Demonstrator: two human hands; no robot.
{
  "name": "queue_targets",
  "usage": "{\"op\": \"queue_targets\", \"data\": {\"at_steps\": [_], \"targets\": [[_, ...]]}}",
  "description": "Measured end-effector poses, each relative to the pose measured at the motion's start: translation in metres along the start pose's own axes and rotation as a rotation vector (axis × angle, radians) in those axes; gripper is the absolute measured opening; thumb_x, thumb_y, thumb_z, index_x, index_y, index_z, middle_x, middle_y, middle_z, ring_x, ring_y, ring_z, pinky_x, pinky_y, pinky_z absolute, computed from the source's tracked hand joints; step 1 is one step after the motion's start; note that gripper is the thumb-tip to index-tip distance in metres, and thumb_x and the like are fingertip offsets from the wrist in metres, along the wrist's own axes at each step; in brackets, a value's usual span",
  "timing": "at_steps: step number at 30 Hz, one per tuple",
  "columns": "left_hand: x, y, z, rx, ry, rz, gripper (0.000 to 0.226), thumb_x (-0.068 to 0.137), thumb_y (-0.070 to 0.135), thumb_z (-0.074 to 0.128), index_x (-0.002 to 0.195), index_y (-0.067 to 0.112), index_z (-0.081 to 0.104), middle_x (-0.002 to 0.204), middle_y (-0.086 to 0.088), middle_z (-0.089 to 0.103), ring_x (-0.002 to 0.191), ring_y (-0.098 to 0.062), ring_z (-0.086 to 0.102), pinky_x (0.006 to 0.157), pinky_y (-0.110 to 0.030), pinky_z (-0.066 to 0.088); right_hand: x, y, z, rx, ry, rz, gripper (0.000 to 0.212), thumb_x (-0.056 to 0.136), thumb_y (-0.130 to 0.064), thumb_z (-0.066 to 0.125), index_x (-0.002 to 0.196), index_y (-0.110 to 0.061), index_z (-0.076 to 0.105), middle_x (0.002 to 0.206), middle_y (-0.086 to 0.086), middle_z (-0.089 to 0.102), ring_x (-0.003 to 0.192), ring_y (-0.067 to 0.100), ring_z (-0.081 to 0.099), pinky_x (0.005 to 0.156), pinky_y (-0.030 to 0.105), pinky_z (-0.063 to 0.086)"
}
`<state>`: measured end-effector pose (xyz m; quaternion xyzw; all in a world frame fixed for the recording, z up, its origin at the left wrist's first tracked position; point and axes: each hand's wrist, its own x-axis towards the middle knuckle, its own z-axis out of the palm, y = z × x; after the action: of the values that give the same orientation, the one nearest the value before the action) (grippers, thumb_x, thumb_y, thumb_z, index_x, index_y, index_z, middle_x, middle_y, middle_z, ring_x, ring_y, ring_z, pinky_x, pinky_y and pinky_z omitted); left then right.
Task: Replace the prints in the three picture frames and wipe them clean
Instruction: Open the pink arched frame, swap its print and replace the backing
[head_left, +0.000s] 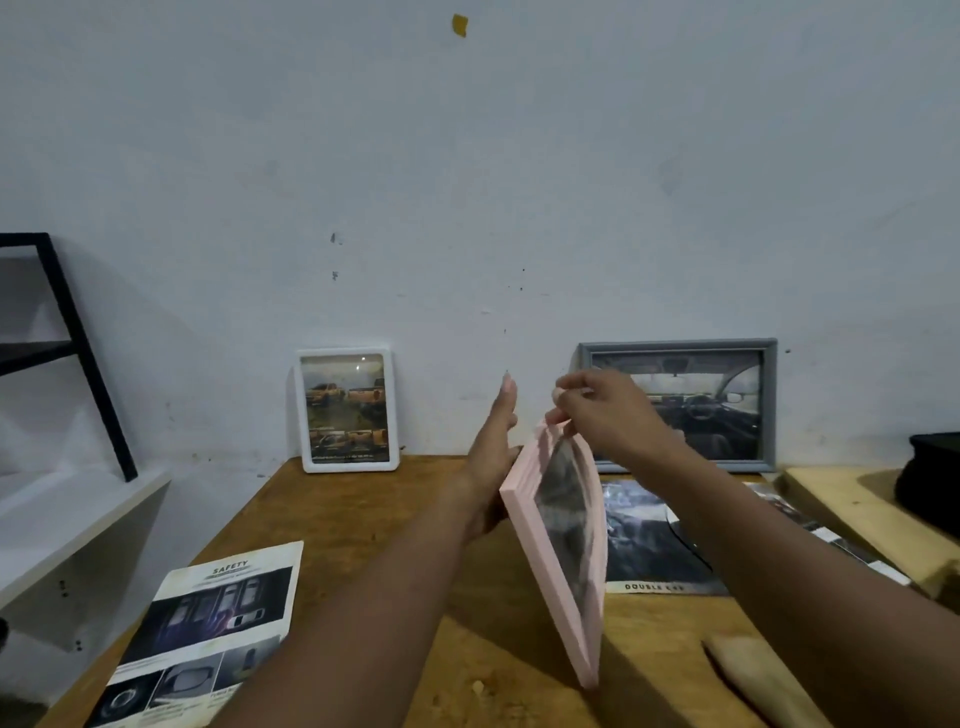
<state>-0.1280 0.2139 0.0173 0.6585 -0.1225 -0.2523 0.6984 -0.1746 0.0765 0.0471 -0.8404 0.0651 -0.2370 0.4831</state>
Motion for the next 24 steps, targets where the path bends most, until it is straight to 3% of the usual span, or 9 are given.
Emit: {"op": "queue_targets", "data": {"at_steps": [2,4,7,12,15,17,20,24], "targets": [[-0.001,0.004,-0.019,0.074,-0.009,-0.032,0.063,0.091,0.065,0.056,0.140,0.025,0.048,0.119,-0.005,0.062,0.102,-0.026,0.063,0.089,-0.041,0.056,-0.001,0.013,0.007,0.003,-0.003,0.029,0.021,0.099,-0.032,0.056,0.114,-0.019,0.064,0.096,0.002,0.075,0.083,0.009,0.072,0.084,0.035,0.059],[-0.001,-0.001,-0.044,0.140,0.038,-0.055,0.061,0.091,0.037,0.073,0.145,0.024,0.046,0.122,-0.012,0.064,0.108,-0.031,0.066,0.095,-0.049,0.058,-0.006,0.033,0.013,-0.081,0.014,0.085,0.029,0.095,-0.040,0.057,0.114,-0.020,0.065,0.108,0.002,0.072,0.095,0.017,0.069,0.092,0.044,0.056],[0.001,-0.019,-0.082,0.250,0.125,-0.117,0.059,0.091,0.015,0.073,0.143,0.029,0.049,0.122,-0.013,0.065,0.105,-0.032,0.069,0.092,-0.051,0.059,-0.026,0.070,0.020,-0.188,-0.009,0.181,0.025,0.100,-0.034,0.056,0.117,-0.017,0.061,0.113,0.004,0.065,0.102,0.021,0.060,0.088,0.039,0.050],[-0.006,-0.076,-0.099,0.405,0.290,-0.169,0.041,0.100,0.029,0.061,0.139,0.034,0.047,0.127,-0.006,0.060,0.105,-0.027,0.066,0.091,-0.048,0.059,-0.063,0.126,0.041,-0.387,-0.031,0.265,0.016,0.098,-0.038,0.055,0.108,-0.025,0.056,0.106,0.002,0.068,0.095,0.021,0.062,0.087,0.045,0.055],[-0.006,-0.115,-0.092,0.592,0.322,-0.042,0.035,0.104,0.044,0.049,0.137,0.032,0.046,0.127,0.000,0.059,0.108,-0.020,0.061,0.091,-0.044,0.057,-0.080,0.138,0.054,-0.582,-0.038,0.184,0.023,0.099,-0.043,0.047,0.117,-0.031,0.052,0.117,-0.003,0.063,0.113,0.022,0.053,0.095,0.045,0.045],[-0.001,-0.131,-0.088,0.811,0.358,0.017,0.045,0.101,0.057,0.040,0.139,0.033,0.044,0.139,0.000,0.052,0.124,-0.024,0.052,0.103,-0.047,0.049,-0.088,0.141,0.057,-0.672,-0.041,0.131,0.029,0.100,-0.042,0.042,0.126,-0.031,0.047,0.131,-0.003,0.058,0.123,0.023,0.047,0.099,0.045,0.038],[-0.002,-0.137,-0.081,1.087,0.396,0.060,0.052,0.104,0.057,0.031,0.147,0.029,0.040,0.150,-0.002,0.037,0.137,-0.026,0.033,0.112,-0.046,0.036,-0.093,0.144,0.058,-0.738,-0.048,0.115,0.032,0.102,-0.037,0.040,0.133,-0.031,0.042,0.140,-0.002,0.053,0.129,0.022,0.043,0.102,0.044,0.034],[-0.006,-0.142,-0.082,1.208,0.385,0.101,0.051,0.106,0.052,0.031,0.151,0.029,0.035,0.150,-0.003,0.039,0.136,-0.024,0.035,0.112,-0.044,0.037,-0.094,0.139,0.060,-0.736,-0.047,0.141,0.034,0.100,-0.031,0.047,0.134,-0.030,0.042,0.139,-0.001,0.054,0.130,0.023,0.044,0.103,0.045,0.034]]}}
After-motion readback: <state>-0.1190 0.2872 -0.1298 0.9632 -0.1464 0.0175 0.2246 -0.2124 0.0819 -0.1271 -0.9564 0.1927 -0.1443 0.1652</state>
